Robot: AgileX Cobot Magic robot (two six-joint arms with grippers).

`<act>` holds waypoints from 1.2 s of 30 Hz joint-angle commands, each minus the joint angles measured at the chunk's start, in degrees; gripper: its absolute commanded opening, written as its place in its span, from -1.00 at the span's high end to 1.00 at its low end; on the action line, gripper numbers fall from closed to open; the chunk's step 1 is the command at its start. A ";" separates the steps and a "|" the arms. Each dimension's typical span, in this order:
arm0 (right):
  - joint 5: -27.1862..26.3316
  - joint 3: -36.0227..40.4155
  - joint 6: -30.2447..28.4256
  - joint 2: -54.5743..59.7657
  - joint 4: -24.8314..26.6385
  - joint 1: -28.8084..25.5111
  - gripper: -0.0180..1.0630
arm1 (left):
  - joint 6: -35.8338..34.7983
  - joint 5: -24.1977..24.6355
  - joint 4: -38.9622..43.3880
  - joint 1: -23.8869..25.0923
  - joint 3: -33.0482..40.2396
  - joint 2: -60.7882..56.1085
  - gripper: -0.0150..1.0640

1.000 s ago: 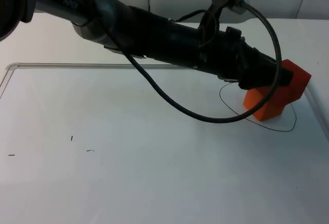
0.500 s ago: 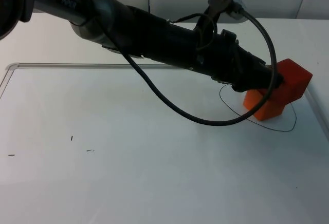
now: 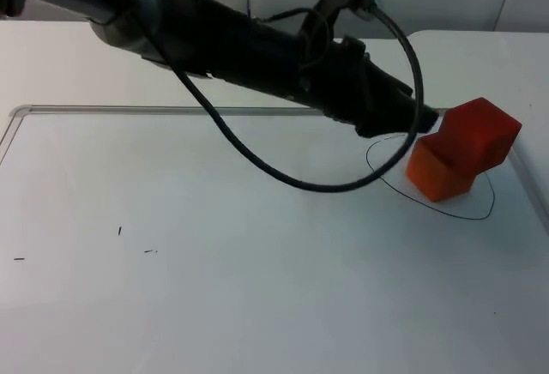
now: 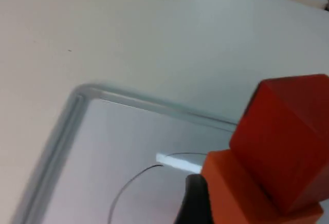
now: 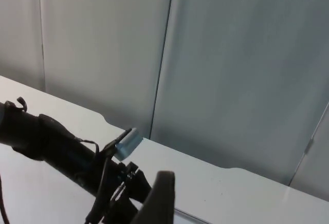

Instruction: Pick up one cube with the left hand and another cube with the right hand. First place the cube in the right hand at the target position, then stack the cube in the left hand on top.

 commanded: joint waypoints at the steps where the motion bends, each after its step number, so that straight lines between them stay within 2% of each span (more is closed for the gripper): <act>1: -0.52 0.36 -0.10 -0.32 -0.41 -0.18 -0.55 | -0.01 -0.22 -0.03 1.19 -0.01 -2.88 -0.21; 10: 0.06 0.36 -1.75 -0.32 -0.67 -0.18 -0.57 | -1.74 -1.03 1.81 2.17 -0.01 -14.53 -0.21; 14: 0.06 0.36 -1.37 0.03 -0.67 -0.18 -0.57 | -5.77 0.50 3.39 2.17 -0.01 -20.85 -0.21; 23: 0.05 0.36 0.12 5.38 -0.44 -0.18 -0.57 | -23.90 5.62 14.00 1.41 -0.01 -33.26 -0.21; 30: -1.58 0.36 0.12 6.00 -0.41 -0.18 -0.57 | -30.41 6.48 21.09 0.15 -0.01 -39.83 -0.18; 34: -1.58 0.36 0.02 6.00 0.69 -0.18 -0.57 | -41.52 8.19 34.95 0.26 -0.01 -48.82 -0.10; 35: -1.58 0.36 0.02 6.00 0.69 -0.18 -0.57 | -41.52 8.19 34.95 0.26 -0.01 -48.82 -0.10; 36: -1.58 0.36 -0.10 6.00 1.11 -0.18 -0.57 | -44.36 8.99 38.39 0.26 -0.01 -50.37 -0.10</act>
